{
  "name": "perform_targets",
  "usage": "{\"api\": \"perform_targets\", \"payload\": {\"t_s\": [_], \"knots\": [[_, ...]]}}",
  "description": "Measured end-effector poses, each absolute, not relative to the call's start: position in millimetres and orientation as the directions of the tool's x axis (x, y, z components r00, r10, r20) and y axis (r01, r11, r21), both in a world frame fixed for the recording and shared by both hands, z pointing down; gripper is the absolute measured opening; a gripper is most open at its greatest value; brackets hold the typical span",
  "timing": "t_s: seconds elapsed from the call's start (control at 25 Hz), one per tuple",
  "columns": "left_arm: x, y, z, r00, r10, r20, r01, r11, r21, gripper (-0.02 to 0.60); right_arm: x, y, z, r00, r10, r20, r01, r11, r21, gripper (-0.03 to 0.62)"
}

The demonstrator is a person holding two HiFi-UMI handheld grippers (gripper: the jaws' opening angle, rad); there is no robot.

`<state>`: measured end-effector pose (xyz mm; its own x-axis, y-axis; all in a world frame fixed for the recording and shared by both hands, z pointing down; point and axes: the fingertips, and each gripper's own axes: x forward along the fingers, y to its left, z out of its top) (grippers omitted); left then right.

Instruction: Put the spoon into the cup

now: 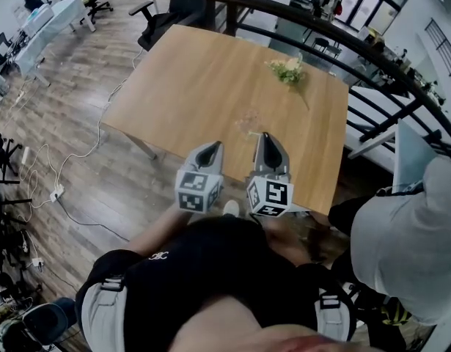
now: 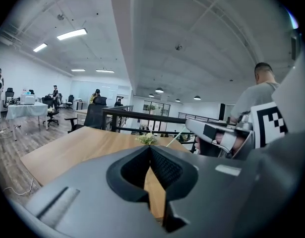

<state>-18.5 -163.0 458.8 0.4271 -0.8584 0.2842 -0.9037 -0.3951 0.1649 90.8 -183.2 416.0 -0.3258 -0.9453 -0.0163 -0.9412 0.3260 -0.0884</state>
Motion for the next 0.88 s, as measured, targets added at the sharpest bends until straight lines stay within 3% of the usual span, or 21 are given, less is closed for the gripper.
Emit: {"api": "perform_targets", "payload": {"t_s": [0.56, 0.88], "knots": [[20, -233, 465, 0.403, -0.865, 0.299, -0.915, -0.366, 0.173, 0.011, 123, -262, 428, -0.38, -0.925, 0.022, -0.92, 0.375, -0.11, 0.011], [21, -246, 479, 0.422, -0.841, 0.338, -0.906, -0.383, 0.179, 0.012, 129, -273, 439, -0.344, -0.938, 0.04, -0.933, 0.336, -0.131, 0.009]]}}
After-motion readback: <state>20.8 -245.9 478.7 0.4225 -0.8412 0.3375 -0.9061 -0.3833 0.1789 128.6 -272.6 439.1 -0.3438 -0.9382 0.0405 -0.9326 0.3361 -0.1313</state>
